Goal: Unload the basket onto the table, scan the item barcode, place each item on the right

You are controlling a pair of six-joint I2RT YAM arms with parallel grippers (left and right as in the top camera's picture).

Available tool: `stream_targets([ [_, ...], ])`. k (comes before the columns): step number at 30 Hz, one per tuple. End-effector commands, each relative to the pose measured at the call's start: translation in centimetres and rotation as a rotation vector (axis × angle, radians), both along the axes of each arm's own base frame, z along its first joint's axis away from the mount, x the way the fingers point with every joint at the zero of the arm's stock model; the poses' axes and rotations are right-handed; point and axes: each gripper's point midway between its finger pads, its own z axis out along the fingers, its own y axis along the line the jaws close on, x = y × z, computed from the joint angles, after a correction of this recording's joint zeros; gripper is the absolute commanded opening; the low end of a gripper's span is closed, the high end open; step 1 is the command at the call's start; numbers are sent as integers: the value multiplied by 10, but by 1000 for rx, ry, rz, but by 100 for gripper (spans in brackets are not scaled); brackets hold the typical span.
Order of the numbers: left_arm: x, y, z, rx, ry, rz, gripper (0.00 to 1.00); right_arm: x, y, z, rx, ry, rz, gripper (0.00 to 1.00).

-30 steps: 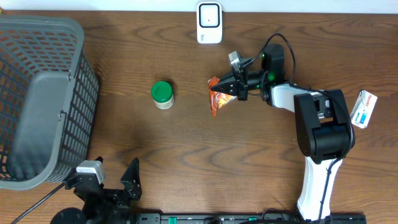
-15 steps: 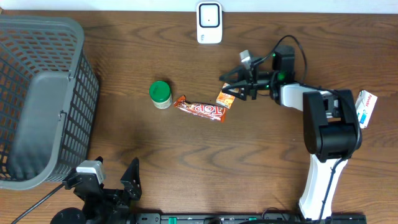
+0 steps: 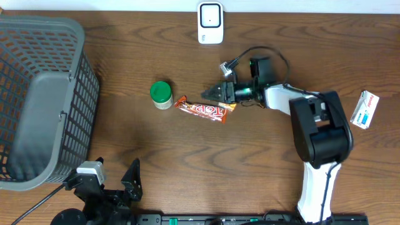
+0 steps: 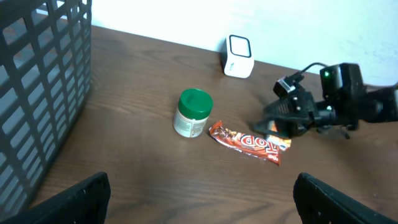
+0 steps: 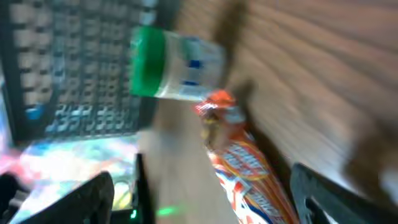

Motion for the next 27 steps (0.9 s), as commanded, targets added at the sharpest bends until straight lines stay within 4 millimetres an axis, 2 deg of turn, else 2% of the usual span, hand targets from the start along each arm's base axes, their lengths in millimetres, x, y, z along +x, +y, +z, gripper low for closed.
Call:
stream_targets([
  [1,0,-2,1,-2,-5,-15,94,-5,-25,-57,-470,99,-212,88],
  [3,0,-2,1,-2,-5,-15,94,-6,-33,-51,-582,47,-242,89],
  [5,0,-2,1,-2,-5,-15,95,-1,-36,-28,-653,-59,-273,94],
  [6,0,-2,1,-2,-5,-15,94,4,-36,2,-658,-148,-300,96],
  [7,0,-2,1,-2,-5,-15,94,5,-39,21,-664,-180,-331,98],
  [8,0,-2,1,-2,-5,-15,95,6,-47,34,-685,-191,-372,99],
  [10,0,-2,1,-2,-5,-15,95,0,-79,59,-790,-169,-513,99],
  [12,0,-2,1,-2,-5,-15,94,-13,-92,71,-823,-151,-524,99],
  [13,0,-2,1,-2,-4,-15,94,-21,-92,73,-819,-130,-506,99],
  [15,-1,-2,0,-1,-2,-15,94,-39,-79,71,-768,-106,-379,99],
  [16,-1,-2,0,-1,-2,-15,94,-52,-70,67,-731,-69,-308,94],
  [17,-1,-2,0,-1,-2,-15,94,-63,-65,64,-709,-21,-272,83],
  [18,-1,-2,0,-1,-2,-15,94,-73,-63,58,-698,37,-255,77],
  [19,-1,-2,0,-1,-2,-15,94,-78,-63,50,-699,82,-272,74],
  [22,-1,-2,0,-1,-2,-15,94,-78,-60,28,-667,136,-346,80],
  [25,-1,-2,0,-1,-2,-15,94,-88,-64,-1,-644,228,-422,84],
  [27,-1,-2,0,-1,-2,-15,94,-93,-63,-12,-614,245,-436,87],
])
